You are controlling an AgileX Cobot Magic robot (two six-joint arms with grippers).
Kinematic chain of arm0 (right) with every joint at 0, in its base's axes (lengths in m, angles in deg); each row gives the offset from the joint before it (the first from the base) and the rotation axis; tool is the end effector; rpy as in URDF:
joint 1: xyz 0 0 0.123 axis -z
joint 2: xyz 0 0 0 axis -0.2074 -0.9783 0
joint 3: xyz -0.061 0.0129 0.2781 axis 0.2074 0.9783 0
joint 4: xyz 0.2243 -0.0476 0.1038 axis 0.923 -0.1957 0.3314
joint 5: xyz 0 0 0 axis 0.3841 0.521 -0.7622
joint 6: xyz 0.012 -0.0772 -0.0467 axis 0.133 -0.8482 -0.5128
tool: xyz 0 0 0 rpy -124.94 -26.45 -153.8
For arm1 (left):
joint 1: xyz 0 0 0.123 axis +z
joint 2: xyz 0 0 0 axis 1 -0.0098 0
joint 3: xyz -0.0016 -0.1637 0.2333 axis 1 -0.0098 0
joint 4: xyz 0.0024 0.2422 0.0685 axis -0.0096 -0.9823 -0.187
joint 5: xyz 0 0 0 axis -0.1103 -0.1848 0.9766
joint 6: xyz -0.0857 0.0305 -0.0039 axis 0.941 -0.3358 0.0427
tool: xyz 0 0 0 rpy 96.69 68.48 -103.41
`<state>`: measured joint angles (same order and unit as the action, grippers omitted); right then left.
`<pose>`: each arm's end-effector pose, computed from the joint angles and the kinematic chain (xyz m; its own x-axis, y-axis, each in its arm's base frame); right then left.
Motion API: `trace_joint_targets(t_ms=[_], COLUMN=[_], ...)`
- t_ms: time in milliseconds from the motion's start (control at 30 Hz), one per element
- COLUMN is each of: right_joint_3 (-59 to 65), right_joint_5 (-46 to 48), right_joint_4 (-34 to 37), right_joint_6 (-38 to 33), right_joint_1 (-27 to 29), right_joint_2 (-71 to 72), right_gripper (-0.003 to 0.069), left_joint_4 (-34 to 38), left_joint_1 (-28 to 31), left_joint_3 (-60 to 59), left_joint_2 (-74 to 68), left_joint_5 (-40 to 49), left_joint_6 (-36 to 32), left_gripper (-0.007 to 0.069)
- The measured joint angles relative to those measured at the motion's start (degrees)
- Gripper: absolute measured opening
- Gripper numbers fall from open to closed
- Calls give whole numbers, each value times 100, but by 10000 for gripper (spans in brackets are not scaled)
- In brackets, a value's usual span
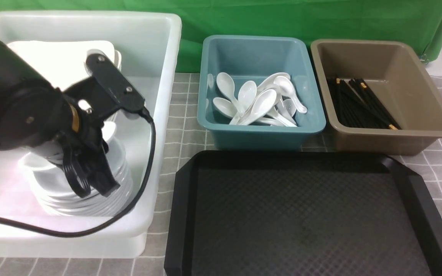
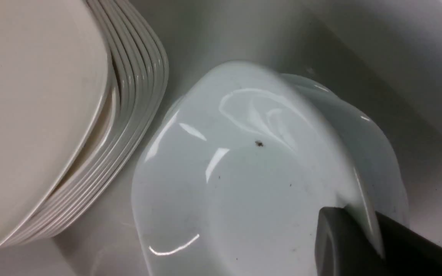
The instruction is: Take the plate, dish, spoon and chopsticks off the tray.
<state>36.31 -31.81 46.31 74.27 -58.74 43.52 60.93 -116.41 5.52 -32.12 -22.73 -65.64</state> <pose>0.0480 0.0373 0.3758 -0.4041 -0.1561 -0.9013 -0.5950 0.7932 0.1294 0.2552 -0.0999 0.2832 -0.5881 0.7467 -0.3106 0.6144 0.6623 0.4288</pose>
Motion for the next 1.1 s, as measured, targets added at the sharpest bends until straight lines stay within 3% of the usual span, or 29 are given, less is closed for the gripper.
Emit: trace_joint_targets(t_ms=[167,500,567,667,800,900,967,1000,1033,1100], right_joint_3=[0,0,0,0,0,0,0,0,0,0], right_joint_5=[0,0,0,0,0,0,0,-2,-7,-29], right_joint_4=[0,5,5,11,16,16,16,16,11,5], right_joint_6=[0,-8,-8,-8,-8,-8,-8,-8,-8,-8], right_joint_1=[0,0,0,0,0,0,0,0,0,0], right_joint_2=[0,0,0,0,0,0,0,0,0,0], right_gripper=[70,71,71,71,71,71,71,71,71,71], left_joint_4=[0,498,738,962,1353,1901,2254,2285,2668,2987], left_joint_1=[0,0,0,-52,-169,-177,-177,-177,-177,-177], left_joint_3=[0,0,0,0,-26,-320,-777,-826,-1243,-1681], left_joint_2=[-7,83,260,743,1629,2587,3222,3284,3816,4214], left_joint_5=[58,179,185,82,-350,-1004,-1560,-1624,-2228,-2783], left_joint_6=[0,-5,-5,22,277,172,-30,-50,-252,-491], left_gripper=[67,459,516,543,473,291,122,110,43,22])
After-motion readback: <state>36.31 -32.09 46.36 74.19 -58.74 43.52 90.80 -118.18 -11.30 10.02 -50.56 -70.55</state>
